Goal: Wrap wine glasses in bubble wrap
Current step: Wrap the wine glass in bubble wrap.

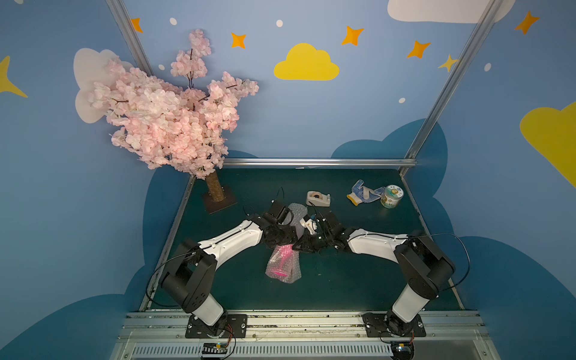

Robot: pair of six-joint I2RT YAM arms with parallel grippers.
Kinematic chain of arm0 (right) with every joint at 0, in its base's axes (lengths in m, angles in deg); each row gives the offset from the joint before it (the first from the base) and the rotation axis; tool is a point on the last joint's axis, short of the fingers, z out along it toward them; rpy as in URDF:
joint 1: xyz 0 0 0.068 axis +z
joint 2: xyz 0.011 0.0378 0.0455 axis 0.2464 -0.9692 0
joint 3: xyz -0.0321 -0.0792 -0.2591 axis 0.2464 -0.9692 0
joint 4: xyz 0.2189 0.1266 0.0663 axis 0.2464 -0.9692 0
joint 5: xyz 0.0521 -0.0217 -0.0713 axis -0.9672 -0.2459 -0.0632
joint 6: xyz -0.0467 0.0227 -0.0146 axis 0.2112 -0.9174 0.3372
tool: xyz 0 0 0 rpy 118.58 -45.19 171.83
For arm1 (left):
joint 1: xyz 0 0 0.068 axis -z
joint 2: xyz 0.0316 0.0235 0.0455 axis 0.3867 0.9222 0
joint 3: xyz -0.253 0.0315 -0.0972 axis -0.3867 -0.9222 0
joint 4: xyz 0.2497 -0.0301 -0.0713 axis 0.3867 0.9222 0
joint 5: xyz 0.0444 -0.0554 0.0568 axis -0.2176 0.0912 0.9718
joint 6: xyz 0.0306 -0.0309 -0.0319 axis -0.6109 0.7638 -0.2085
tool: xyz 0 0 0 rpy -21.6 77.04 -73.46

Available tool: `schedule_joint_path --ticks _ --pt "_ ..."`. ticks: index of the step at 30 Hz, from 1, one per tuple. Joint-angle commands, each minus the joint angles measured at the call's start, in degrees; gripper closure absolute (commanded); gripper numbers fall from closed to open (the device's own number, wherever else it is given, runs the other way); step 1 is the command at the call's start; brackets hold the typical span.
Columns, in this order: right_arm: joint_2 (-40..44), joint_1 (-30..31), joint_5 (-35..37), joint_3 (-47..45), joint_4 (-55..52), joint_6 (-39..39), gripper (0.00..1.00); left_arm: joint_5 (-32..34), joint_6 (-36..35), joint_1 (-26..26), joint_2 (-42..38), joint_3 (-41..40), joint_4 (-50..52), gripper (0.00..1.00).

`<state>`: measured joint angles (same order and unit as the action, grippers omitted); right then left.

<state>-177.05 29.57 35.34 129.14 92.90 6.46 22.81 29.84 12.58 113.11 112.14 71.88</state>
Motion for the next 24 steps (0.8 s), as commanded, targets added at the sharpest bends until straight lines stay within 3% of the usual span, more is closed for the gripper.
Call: schedule_joint_path --ticks 1,10,24 --pt "1.25 0.89 0.97 1.67 -1.70 1.03 0.86 -1.28 0.71 0.96 1.59 1.48 1.55 0.23" --pt "7.14 1.02 0.04 0.63 -5.52 0.68 0.76 0.01 2.42 0.92 1.19 1.09 1.05 0.34" --pt "12.39 1.01 -5.40 -6.60 2.58 -9.04 0.79 0.57 9.08 0.47 -0.41 -1.73 -2.96 0.39"
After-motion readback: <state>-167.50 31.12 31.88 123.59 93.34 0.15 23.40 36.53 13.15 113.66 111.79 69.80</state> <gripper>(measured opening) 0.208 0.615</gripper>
